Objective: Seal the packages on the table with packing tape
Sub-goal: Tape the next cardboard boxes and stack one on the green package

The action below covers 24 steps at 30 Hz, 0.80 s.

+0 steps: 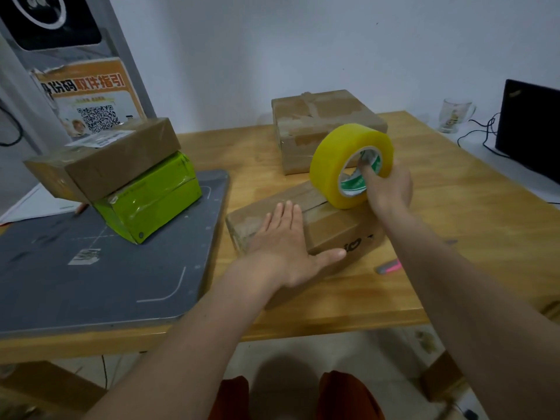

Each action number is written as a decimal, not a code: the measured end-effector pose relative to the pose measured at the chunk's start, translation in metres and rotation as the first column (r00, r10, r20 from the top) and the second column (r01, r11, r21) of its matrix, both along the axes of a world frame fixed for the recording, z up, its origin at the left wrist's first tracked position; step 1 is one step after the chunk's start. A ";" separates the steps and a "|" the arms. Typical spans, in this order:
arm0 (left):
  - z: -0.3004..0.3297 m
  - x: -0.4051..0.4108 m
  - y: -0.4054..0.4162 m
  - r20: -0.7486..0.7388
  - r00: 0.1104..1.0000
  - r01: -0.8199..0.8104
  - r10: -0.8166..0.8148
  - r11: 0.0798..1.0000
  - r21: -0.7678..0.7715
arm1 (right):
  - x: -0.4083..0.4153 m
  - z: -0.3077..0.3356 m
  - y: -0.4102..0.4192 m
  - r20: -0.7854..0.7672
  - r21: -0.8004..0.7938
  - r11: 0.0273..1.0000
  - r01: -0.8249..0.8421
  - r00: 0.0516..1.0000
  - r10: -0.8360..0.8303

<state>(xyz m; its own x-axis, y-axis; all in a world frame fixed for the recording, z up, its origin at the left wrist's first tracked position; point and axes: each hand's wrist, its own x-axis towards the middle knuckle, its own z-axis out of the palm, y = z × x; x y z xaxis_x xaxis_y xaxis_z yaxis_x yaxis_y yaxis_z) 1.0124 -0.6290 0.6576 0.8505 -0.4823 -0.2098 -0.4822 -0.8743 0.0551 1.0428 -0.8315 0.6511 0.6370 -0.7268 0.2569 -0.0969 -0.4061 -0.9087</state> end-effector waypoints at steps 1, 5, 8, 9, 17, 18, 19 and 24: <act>0.000 0.003 -0.008 -0.001 1.000 -0.003 0.003 1.000 -0.008 | -0.001 0.000 0.001 -0.007 -0.012 1.000 -0.013 1.000 0.013; -0.001 0.013 -0.029 0.014 1.000 -0.017 0.017 1.000 -0.022 | -0.006 0.002 0.005 -0.065 -0.081 0.993 -0.085 0.995 0.080; -0.003 0.018 -0.033 0.035 0.999 -0.018 0.018 1.000 0.003 | -0.005 0.001 0.015 -0.180 -0.136 0.985 -0.110 0.980 0.084; -0.003 0.018 -0.032 0.040 0.999 -0.028 0.027 1.000 0.010 | -0.004 0.000 0.018 -0.223 -0.162 0.982 -0.102 0.973 0.064; 0.000 0.009 -0.040 0.024 0.981 -0.196 0.195 0.980 0.041 | 0.001 0.005 0.024 -0.207 -0.069 0.989 -0.132 0.971 0.115; 0.000 0.008 -0.041 0.030 0.976 -0.215 0.214 0.976 0.045 | 0.003 0.007 0.024 -0.202 -0.057 0.986 -0.158 0.969 0.144; 0.001 0.006 -0.042 0.028 0.973 -0.230 0.229 0.972 0.047 | 0.006 0.008 0.025 -0.196 -0.047 0.982 -0.183 0.966 0.170; 0.006 0.006 -0.034 -0.020 0.976 -0.215 0.216 0.976 0.035 | 0.018 0.007 0.023 -0.145 0.026 0.958 -0.285 0.947 0.285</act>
